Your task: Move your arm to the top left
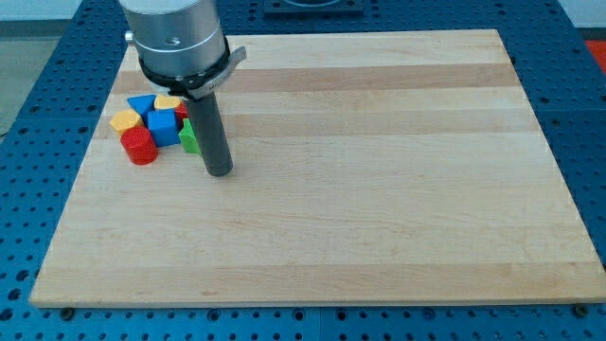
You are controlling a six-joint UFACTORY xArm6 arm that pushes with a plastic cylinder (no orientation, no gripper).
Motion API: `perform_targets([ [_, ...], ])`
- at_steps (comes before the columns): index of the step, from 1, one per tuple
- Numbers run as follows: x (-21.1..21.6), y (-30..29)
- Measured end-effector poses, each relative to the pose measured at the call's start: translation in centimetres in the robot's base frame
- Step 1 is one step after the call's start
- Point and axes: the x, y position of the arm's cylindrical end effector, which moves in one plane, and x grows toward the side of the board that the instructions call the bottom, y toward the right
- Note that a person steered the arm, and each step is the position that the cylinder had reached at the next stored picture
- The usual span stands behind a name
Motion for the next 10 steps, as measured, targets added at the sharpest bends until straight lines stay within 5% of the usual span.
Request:
perform_targets([
  [4,2.3,1.5],
  [7,-15.3,5.8],
  [10,-23.5,-6.1],
])
